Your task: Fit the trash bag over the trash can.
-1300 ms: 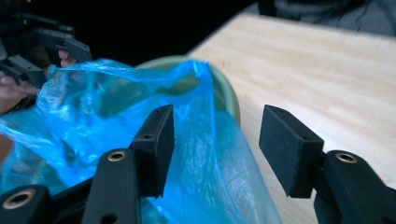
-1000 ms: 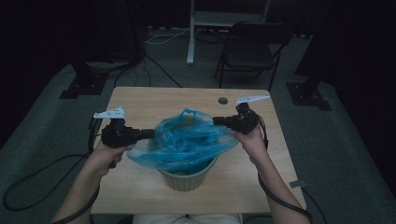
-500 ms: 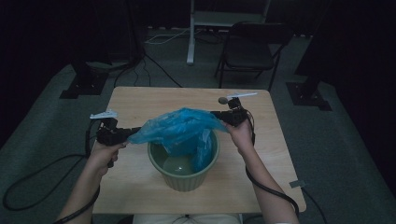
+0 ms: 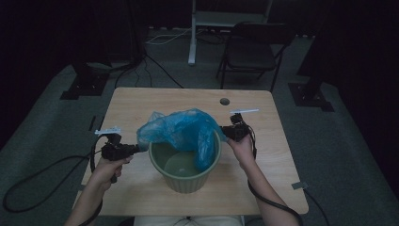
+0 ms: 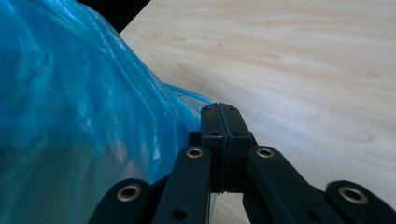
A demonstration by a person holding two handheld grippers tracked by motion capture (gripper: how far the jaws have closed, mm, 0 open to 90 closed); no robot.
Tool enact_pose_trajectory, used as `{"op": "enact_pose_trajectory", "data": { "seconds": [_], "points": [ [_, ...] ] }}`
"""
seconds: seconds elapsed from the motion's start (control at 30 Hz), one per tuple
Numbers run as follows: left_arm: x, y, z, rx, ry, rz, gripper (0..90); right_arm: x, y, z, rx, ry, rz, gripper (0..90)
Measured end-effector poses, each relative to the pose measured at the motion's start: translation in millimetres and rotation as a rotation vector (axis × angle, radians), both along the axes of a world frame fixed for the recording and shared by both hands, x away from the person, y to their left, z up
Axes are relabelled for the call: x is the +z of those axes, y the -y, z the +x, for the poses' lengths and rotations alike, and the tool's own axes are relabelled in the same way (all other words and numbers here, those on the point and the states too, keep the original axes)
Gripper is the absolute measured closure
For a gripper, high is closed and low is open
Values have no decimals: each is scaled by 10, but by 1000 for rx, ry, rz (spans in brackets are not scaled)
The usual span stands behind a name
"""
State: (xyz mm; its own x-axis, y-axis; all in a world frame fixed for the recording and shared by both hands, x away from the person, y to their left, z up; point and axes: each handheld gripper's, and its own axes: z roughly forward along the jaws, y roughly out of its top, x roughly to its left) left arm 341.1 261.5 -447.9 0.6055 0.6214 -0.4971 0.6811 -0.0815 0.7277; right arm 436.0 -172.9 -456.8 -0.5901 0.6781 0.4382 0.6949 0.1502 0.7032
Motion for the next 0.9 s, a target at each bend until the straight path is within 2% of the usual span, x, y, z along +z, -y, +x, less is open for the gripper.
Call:
{"op": "enact_pose_trajectory", "data": {
  "seconds": [0.1, 0.17, 0.2, 0.23, 0.3, 0.37, 0.47, 0.57, 0.6, 0.63, 0.73, 0.83, 0.9],
  "points": [
    [31, -31, 1, 14, 14, -29, 900, 18, 27, -3, -6, -1, -8, 899],
    [44, -37, 5, 22, 16, -36, 900, 92, 52, -4, -18, 20, -10, 895],
    [64, -42, 19, 26, 25, -51, 900, 133, 65, 1, -18, 27, -3, 865],
    [70, -36, 28, 29, 26, -51, 900, 177, 75, 6, -24, 33, -1, 807],
    [78, -34, 39, 28, 32, -59, 900, 270, 109, 14, -40, 46, 16, 767],
    [86, -24, 42, 28, 36, -59, 900, 376, 142, 20, -52, 57, 34, 676],
    [92, -20, 40, 28, 40, -61, 900, 557, 193, 5, -75, 89, 57, 643],
    [99, -21, 37, 25, 41, -67, 900, 743, 232, -28, -76, 116, 105, 611],
    [99, -21, 37, 25, 41, -67, 900, 743, 232, -28, -76, 116, 105, 611],
    [107, -22, 37, 19, 40, -67, 900, 885, 219, -82, -56, 147, 138, 563],
    [118, -25, 39, 21, 44, -65, 900, 1081, 138, -190, -8, 187, 181, 501],
    [128, -17, 34, 18, 44, -66, 900, 1220, 11, -321, 65, 222, 218, 448],
    [132, -18, 31, 17, 44, -66, 900, 1270, -99, -402, 115, 236, 218, 397]
  ]
}}
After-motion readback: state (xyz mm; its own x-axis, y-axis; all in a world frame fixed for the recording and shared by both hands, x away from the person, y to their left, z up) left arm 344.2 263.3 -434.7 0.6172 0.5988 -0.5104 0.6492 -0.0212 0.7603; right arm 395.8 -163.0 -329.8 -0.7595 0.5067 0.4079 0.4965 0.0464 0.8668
